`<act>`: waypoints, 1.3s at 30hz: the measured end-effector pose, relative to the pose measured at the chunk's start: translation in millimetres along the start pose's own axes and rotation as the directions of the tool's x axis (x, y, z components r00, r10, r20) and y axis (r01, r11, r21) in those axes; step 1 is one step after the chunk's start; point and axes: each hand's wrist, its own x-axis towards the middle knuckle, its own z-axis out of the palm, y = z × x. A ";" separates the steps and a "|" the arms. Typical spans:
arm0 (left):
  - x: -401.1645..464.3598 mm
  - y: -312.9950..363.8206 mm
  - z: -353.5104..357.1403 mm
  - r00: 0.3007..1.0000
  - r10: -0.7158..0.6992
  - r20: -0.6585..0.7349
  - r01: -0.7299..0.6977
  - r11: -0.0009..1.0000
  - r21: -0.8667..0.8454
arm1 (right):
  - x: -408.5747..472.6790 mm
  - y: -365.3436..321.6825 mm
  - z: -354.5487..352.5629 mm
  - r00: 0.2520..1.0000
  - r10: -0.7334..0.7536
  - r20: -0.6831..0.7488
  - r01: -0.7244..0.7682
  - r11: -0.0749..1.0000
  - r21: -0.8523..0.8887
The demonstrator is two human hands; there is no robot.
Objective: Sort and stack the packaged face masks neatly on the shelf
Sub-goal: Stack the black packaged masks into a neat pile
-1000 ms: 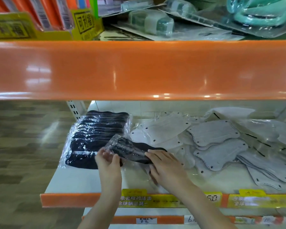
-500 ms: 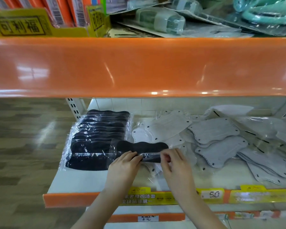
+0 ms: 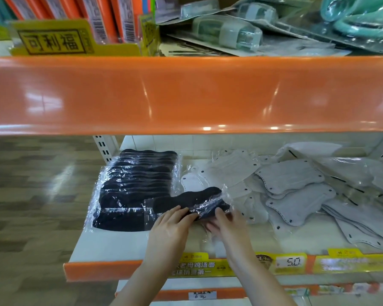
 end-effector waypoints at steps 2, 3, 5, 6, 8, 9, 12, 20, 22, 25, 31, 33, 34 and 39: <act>-3.6 -8.0 -1.6 1.000 0.002 -0.014 -0.002 1.000 0.021 | 5.5 0.1 -2.3 0.993 -0.106 -0.057 0.096 0.984 -0.148; -5.3 -12.1 -3.1 1.000 0.008 -0.025 -0.007 0.999 0.036 | 8.6 -1.2 -3.9 0.986 -0.153 -0.064 0.135 0.964 -0.229; -7.5 -20.2 -8.6 0.998 -0.031 -0.055 0.033 0.999 0.040 | 12.4 -6.1 -5.7 0.980 -0.198 -0.027 0.179 0.929 -0.324; -8.5 -25.4 -11.2 0.993 -0.088 -0.073 0.091 0.995 0.033 | 12.9 -8.9 -5.4 0.980 -0.201 -0.004 0.188 0.926 -0.327; -10.6 -36.4 -17.6 0.964 -0.242 -0.112 0.246 0.969 0.027 | 12.7 -14.7 -2.8 0.975 -0.222 0.021 0.217 0.920 -0.327; -12.2 -43.1 -19.2 0.936 -0.325 -0.137 0.330 0.944 0.017 | 12.3 -16.7 -0.8 0.968 -0.248 0.027 0.242 0.908 -0.342; -12.8 -54.0 -31.2 0.788 -0.605 -0.112 0.555 0.778 -0.295 | 13.1 -14.9 6.7 0.949 -0.307 0.066 0.307 0.861 -0.406; -7.8 -72.6 -75.2 0.532 -0.838 0.122 0.405 0.125 -0.906 | 17.3 0.8 26.5 0.852 -0.454 0.261 0.477 0.468 -0.744; -10.7 -80.6 -77.7 0.561 -0.828 0.022 0.479 0.302 -0.824 | 16.0 6.3 32.1 0.794 -0.484 0.366 0.516 0.220 -0.828; -16.6 -92.1 -76.4 0.626 -0.762 -0.166 0.563 0.588 -0.581 | 11.3 19.5 40.3 0.658 -0.613 0.438 0.522 -0.050 -0.852; -38.1 -103.0 -70.4 0.720 -0.647 -0.252 0.651 0.755 -0.080 | -4.6 37.0 55.0 0.657 -0.556 0.508 0.472 -0.222 -0.853; -45.9 -106.4 -65.9 0.765 -0.577 -0.288 0.612 0.789 0.044 | -10.0 38.7 60.9 0.675 -0.527 0.517 0.462 -0.245 -0.852; -49.4 -108.2 -62.9 0.774 -0.551 -0.312 0.606 0.787 0.113 | -11.2 40.2 63.3 0.672 -0.527 0.520 0.463 -0.250 -0.851; -49.8 -104.2 -57.7 0.844 -0.500 -0.196 0.537 0.791 0.294 | -11.4 50.2 73.4 0.622 -0.480 0.619 0.585 -0.241 -0.775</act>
